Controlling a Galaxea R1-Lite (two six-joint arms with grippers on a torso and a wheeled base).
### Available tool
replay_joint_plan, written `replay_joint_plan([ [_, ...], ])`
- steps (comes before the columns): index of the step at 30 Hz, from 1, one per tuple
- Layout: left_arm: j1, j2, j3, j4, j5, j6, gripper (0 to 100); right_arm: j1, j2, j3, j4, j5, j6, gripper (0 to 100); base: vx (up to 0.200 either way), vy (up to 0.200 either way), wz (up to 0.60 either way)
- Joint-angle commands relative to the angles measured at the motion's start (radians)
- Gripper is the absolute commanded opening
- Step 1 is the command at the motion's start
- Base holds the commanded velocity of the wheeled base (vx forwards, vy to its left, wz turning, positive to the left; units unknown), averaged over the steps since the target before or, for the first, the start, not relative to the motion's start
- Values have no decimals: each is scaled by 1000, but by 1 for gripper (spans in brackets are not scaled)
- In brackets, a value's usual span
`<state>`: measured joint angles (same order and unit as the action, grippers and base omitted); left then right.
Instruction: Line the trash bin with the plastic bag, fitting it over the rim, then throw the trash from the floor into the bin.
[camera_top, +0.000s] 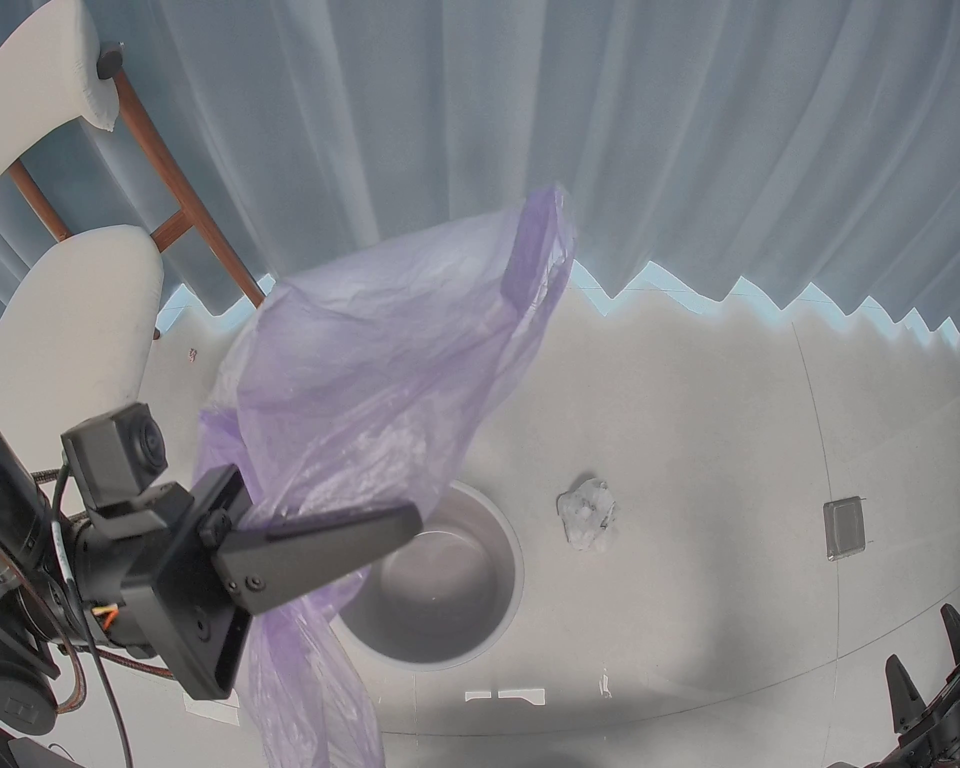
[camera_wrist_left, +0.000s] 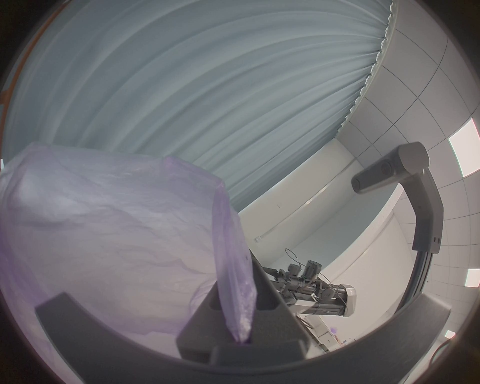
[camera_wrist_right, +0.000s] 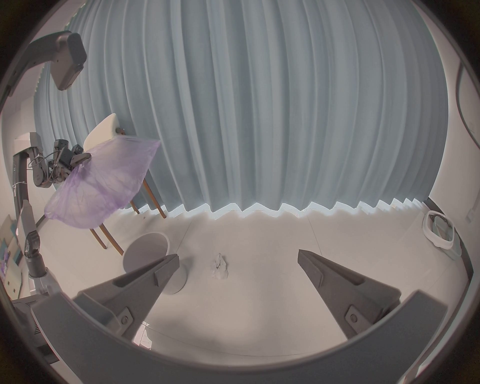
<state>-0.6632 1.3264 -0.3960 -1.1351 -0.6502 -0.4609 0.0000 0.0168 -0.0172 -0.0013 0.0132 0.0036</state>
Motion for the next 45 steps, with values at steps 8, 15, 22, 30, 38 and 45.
replay_joint_plan([
  [8,112,47,74,8,1,4,0,0,-17,17,0,1,-1,100,0,0,0],
  [15,131,120,83,-5,-2,8,0,0,-17,17,0,1,1,100,0,0,0],
  [22,27,43,92,1,1,48,0,0,-17,17,0,1,-1,100,0,0,0],
  [30,-38,33,108,3,-2,48,0,0,-17,17,0,1,1,100,0,0,0],
  [38,-98,33,132,-2,6,48,0,0,-17,17,0,1,-1,100,0,0,0],
  [45,-85,36,158,6,7,59,0,0,-17,17,0,1,-1,100,0,0,0],
])
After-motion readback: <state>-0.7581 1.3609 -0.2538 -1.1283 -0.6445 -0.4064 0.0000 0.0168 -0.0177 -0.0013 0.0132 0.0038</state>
